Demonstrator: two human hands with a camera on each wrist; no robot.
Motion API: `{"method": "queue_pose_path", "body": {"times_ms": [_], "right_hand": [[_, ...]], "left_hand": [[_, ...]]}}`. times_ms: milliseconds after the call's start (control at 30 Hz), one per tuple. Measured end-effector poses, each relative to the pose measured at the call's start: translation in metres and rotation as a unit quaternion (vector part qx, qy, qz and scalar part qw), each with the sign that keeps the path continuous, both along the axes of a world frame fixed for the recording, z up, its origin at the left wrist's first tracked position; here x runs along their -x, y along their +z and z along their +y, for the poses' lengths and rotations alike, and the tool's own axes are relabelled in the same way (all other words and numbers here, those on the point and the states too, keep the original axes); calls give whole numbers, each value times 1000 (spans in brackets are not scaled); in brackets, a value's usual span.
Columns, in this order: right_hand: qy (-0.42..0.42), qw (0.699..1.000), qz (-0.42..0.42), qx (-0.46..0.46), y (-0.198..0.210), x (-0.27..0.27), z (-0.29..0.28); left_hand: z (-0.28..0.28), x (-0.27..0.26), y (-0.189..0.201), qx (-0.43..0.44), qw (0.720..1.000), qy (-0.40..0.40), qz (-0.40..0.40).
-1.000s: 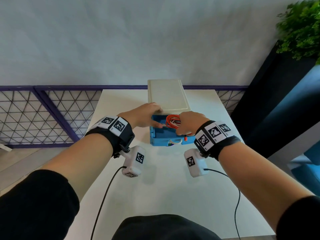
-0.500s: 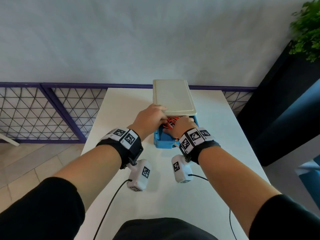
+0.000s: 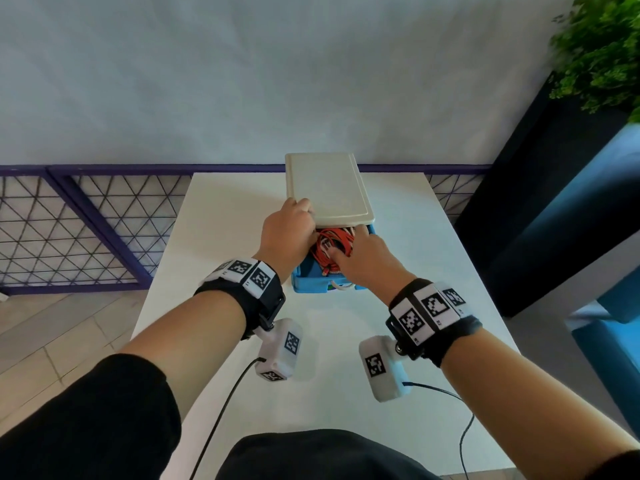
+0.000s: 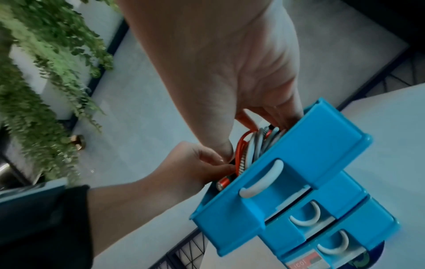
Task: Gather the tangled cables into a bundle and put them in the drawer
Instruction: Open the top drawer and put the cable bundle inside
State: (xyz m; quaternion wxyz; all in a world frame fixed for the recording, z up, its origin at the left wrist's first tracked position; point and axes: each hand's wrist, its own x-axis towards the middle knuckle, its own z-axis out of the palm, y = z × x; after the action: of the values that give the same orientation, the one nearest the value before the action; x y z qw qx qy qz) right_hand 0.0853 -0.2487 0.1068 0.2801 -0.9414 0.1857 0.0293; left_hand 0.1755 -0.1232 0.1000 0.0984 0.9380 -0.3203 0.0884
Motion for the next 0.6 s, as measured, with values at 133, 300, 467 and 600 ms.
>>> {"method": "queue_pose_path", "body": {"times_ms": [133, 300, 467, 600], "right_hand": [[76, 989, -74, 103, 11, 18, 1], [151, 981, -34, 113, 4, 16, -2], [158, 975, 1, 157, -14, 1, -4], [123, 978, 3, 171, -13, -9, 3]], "left_hand": [[-2, -1, 1, 1, 1000, 10, -8], [-3, 0, 3, 3, 1000, 7, -8], [-1, -1, -1, 4, 1000, 7, -3], [4, -3, 7, 15, 998, -17, 54]]}}
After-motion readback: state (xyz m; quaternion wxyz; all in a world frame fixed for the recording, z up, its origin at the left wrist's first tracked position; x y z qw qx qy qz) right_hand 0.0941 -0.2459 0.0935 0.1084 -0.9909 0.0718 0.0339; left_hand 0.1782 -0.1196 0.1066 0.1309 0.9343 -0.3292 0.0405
